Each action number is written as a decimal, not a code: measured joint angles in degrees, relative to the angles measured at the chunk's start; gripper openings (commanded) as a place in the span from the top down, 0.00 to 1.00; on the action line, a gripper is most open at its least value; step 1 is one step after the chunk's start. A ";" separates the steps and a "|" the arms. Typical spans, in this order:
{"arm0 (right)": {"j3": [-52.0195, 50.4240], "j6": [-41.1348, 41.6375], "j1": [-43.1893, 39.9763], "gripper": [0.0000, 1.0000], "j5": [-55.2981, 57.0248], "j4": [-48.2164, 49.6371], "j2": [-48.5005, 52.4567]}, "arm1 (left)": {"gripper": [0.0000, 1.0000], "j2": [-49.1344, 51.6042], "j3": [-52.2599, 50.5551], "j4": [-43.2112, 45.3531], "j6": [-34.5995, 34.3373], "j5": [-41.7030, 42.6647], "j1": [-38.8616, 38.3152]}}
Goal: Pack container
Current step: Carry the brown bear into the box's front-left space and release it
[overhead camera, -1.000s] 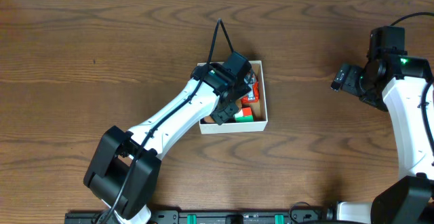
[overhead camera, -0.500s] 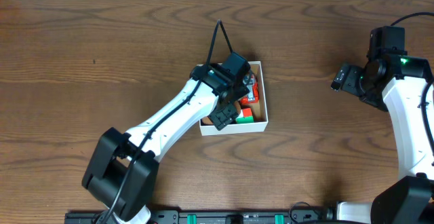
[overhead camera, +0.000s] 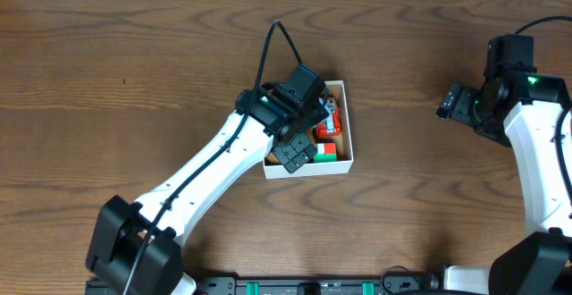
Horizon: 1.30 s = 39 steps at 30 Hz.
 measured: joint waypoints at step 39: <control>0.00 0.00 0.00 0.01 0.02 0.00 0.00 | 0.94 3.82 -4.17 4.81 -9.01 5.40 0.20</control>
